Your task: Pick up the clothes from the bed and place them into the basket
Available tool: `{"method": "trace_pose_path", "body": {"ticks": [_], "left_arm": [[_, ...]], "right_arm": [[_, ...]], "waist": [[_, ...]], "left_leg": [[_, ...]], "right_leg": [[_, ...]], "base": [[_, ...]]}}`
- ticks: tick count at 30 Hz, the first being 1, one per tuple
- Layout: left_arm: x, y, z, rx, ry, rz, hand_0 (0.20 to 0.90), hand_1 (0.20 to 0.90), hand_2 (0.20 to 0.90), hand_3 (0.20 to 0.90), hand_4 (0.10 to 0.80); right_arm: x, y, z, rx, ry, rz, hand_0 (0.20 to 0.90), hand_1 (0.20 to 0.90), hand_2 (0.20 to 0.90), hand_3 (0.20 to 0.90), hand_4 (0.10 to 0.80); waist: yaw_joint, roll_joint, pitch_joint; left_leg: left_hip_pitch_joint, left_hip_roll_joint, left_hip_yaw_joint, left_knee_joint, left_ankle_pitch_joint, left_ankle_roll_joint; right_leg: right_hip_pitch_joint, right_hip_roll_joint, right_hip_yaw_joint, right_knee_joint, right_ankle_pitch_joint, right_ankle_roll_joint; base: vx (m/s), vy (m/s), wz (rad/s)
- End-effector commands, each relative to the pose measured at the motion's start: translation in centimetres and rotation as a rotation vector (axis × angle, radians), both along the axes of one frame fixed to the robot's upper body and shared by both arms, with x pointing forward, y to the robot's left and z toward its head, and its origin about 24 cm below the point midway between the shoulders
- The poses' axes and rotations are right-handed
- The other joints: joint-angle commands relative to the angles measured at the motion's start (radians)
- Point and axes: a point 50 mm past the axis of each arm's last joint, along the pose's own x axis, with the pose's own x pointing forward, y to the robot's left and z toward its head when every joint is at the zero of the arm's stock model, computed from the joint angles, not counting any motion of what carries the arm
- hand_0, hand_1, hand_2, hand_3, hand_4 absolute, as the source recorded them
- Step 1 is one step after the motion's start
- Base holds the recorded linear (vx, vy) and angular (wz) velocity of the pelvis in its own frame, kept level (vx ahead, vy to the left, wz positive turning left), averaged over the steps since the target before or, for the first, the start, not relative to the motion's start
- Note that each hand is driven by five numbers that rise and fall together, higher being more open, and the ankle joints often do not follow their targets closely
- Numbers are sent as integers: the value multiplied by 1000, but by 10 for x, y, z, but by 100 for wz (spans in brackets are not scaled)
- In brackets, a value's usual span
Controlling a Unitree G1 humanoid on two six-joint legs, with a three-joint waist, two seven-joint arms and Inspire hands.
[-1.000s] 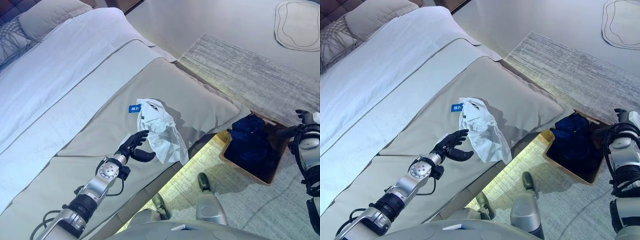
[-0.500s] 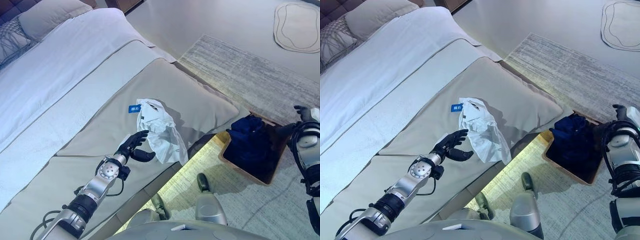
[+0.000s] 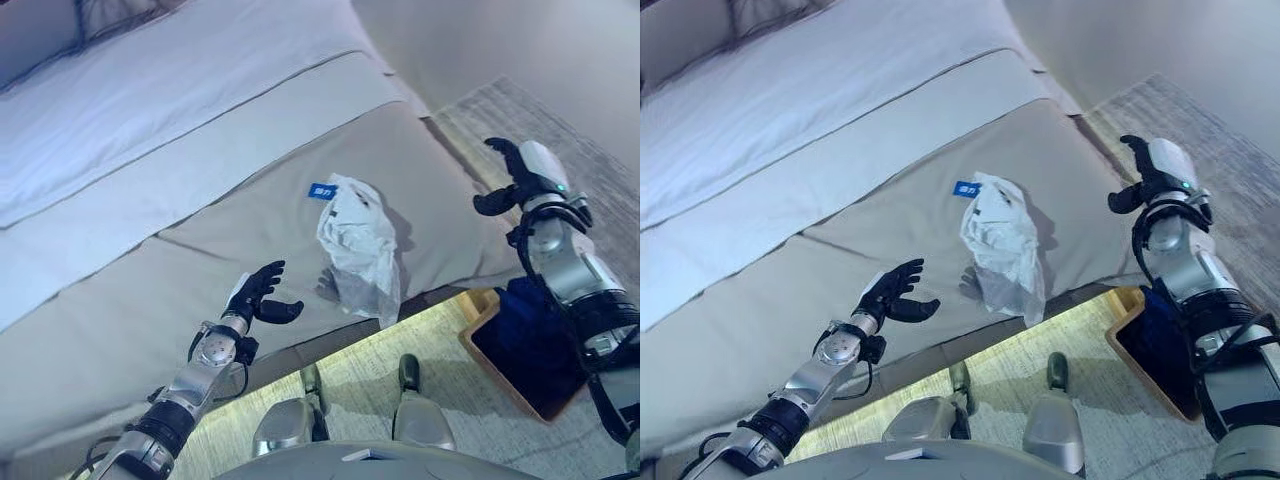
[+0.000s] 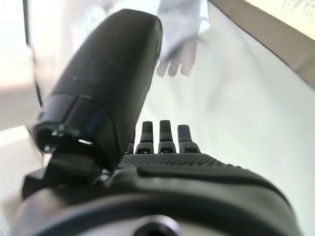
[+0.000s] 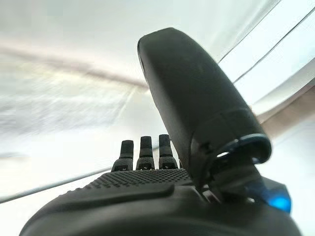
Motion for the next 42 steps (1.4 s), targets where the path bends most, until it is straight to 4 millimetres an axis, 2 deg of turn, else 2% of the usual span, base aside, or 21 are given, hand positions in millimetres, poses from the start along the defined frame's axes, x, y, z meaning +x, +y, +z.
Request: {"method": "trace_pose_path", "body": {"ticks": [1,5,9,13,22,29,30,31,32,36,42], "left_arm": [[20,22,37,40,-187,32,900,900,900,900,800],[20,27,40,40,-194,31,900,900,900,900,800],[19,26,45,37,-237,5,900,900,900,900,800],[23,26,49,54,-274,7,900,900,900,900,800],[35,17,60,50,-331,-10,900,900,900,900,800],[32,10,63,19,-346,-36,900,900,900,900,800],[32,8,63,18,-345,-42,900,900,900,900,800],[32,7,63,16,-346,-47,900,900,900,900,800],[32,7,63,15,-347,-49,900,900,900,900,800],[32,7,67,9,-364,-55,900,900,900,900,800],[32,10,70,17,-375,-34,900,900,900,900,800]], "right_arm": [[30,35,54,-31,-148,117,900,900,900,900,800],[38,41,44,-22,-96,107,900,900,900,900,800],[43,39,37,-24,-45,49,900,900,900,900,800],[48,35,33,-37,7,-4,900,900,900,900,800],[49,1,25,-134,173,-181,900,900,900,900,800],[39,-23,20,-258,340,-287,900,900,900,900,800],[37,-25,18,-263,350,-294,851,851,851,842,742],[37,-25,17,-270,352,-293,455,455,455,381,281],[37,-25,17,-275,350,-291,300,300,300,200,100],[39,-25,21,-260,280,-297,300,300,300,200,100],[44,-13,35,-226,117,-259,300,300,300,200,100]], "waist": [[49,-73,0],[101,-68,33],[147,-56,84],[179,-49,123],[218,-19,225],[229,0,225],[231,2,225],[232,4,225],[232,5,225],[230,4,225],[215,-18,225]], "left_leg": [[15,-61,-55,18,-103,-8],[-24,-66,-82,14,-83,-10],[-65,-70,-107,13,-61,-12],[-104,-73,-134,12,-41,-11],[-169,-102,-168,44,-32,9],[-263,-124,-175,115,-46,23],[-274,-126,-176,125,-48,25],[-281,-129,-177,130,-48,27],[-281,-130,-178,130,-49,27],[-273,-132,-176,119,-50,30],[-248,-128,-163,125,-66,34]], "right_leg": [[-21,-12,-47,82,-64,-41],[-35,-24,-104,106,-75,-46],[-58,-36,-153,128,-79,-50],[-88,-40,-175,149,-80,-48],[-154,-58,-197,208,-84,-41],[-243,-78,-195,253,-82,-37],[-250,-80,-194,255,-81,-37],[-253,-82,-193,255,-79,-36],[-253,-82,-193,254,-78,-36],[-245,-81,-184,235,-68,-28],[-226,-76,-168,222,-61,-21]], "base": [[-44,0,48],[-40,-21,50],[-39,-26,41],[-36,-17,32],[-1,-1,12],[4,14,2],[0,0,0],[23,17,4],[26,18,5],[10,5,2],[-13,9,-3]]}}
